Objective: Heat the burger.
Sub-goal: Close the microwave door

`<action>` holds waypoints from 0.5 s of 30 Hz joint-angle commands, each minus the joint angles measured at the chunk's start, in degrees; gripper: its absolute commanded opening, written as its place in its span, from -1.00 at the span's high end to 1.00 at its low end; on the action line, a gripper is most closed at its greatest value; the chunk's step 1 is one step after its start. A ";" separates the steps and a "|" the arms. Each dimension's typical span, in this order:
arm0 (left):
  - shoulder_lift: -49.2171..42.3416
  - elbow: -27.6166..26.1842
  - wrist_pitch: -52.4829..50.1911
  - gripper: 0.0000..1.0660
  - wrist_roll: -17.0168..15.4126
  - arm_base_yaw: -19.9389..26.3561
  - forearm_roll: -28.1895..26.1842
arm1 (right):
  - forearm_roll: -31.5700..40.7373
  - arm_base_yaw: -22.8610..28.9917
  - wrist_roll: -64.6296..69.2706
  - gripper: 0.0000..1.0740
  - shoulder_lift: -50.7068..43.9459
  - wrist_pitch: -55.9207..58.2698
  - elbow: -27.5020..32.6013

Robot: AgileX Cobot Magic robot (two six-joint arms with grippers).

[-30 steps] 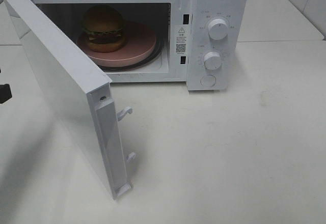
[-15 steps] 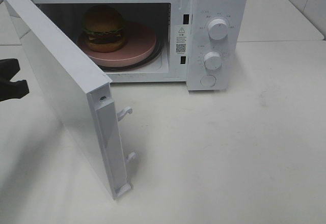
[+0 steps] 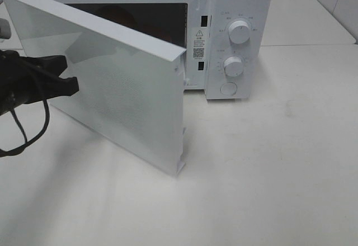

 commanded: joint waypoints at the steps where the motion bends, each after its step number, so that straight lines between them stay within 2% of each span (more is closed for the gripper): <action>1: 1.15 -1.89 -0.29 1.00 0.52 -1.43 -2.86 | -0.23 -0.34 0.17 -0.42 -1.83 -0.40 0.11; 6: 3.04 -4.87 1.38 1.00 2.23 -4.18 -7.73 | -0.23 -0.34 0.17 -0.42 -1.83 -0.40 0.11; 8: 4.70 -7.33 1.43 1.00 4.87 -6.02 -10.66 | -0.23 -0.34 0.17 -0.42 -1.83 -0.40 0.11; 14: 7.05 -11.46 2.23 1.00 7.91 -9.17 -16.73 | -0.23 -0.34 0.17 -0.42 -1.83 -0.40 0.11; 15: 7.96 -13.29 2.98 1.00 9.28 -10.26 -18.79 | -0.23 -0.34 0.17 -0.42 -1.83 -0.40 0.11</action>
